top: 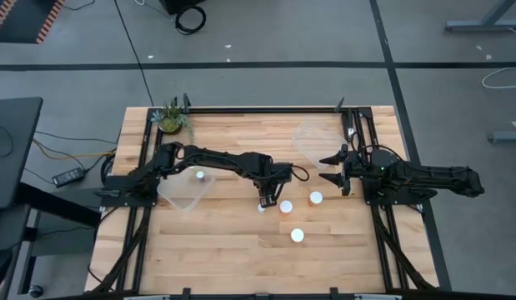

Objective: Pick and place medicine bottles into bin by pill shape (circle, oval)
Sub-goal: Put the small orange pill bottle into the left transparent bin

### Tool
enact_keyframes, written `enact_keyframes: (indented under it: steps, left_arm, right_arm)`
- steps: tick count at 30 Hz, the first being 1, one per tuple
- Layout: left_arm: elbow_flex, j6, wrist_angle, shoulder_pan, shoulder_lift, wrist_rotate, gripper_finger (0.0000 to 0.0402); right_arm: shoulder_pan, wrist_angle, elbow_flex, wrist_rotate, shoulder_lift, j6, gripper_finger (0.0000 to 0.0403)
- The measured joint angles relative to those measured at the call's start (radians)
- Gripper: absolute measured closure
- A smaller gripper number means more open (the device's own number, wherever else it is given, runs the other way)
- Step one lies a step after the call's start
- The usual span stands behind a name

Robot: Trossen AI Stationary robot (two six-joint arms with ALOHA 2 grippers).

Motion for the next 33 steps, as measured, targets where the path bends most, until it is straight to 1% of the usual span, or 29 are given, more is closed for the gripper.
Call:
enact_keyframes:
  steps: [3, 7, 9, 11, 15, 17, 19, 23, 25, 30, 33]
  left_arm:
    - [0.034, 0.003, -0.053, -0.011, 0.0, 0.0, 0.0285]
    - [0.098, 0.003, -0.162, -0.037, 0.0, -0.001, 0.0264]
    - [0.13, 0.0, -0.233, -0.052, 0.0, 0.0, 0.0264]
    - [0.149, -0.015, -0.293, -0.065, 0.0, 0.0, 0.0272]
    - [0.149, -0.062, -0.411, -0.087, -0.007, -0.013, 0.0289]
    - [0.149, -0.084, -0.463, -0.098, -0.012, -0.039, 0.0288]
    - [0.149, -0.107, -0.506, -0.11, -0.016, -0.068, 0.0279]
    - [0.149, -0.139, -0.507, -0.135, -0.027, -0.09, 0.0262]
    - [0.149, -0.155, -0.526, -0.148, -0.032, -0.098, 0.0266]
    - [0.148, -0.21, -0.62, -0.182, -0.044, -0.164, 0.0287]
    - [0.148, -0.256, -0.666, -0.202, -0.061, -0.194, 0.0284]
  right_arm:
    - [0.0, 0.0, 0.0, 0.0, 0.0, 0.0, 0.0131]
    - [0.0, 0.0, 0.0, 0.0, 0.0, 0.0, 0.0131]
    - [0.0, 0.0, 0.0, 0.0, 0.0, 0.0, 0.0131]
    - [0.0, 0.0, 0.0, 0.0, 0.0, 0.0, 0.0131]
    - [0.0, 0.0, 0.0, 0.0, 0.0, 0.0, 0.0131]
    - [0.0, 0.0, 0.0, 0.0, 0.0, 0.0, 0.0131]
    - [0.0, 0.0, 0.0, 0.0, 0.0, 0.0, 0.0131]
    - [0.0, 0.0, 0.0, 0.0, 0.0, 0.0, 0.0131]
    - [0.0, 0.0, 0.0, 0.0, 0.0, 0.0, 0.0131]
    - [0.0, -0.002, 0.0, 0.0, 0.0, 0.0, 0.0131]
    - [0.0, -0.002, 0.0, 0.0, 0.0, 0.0, 0.0131]
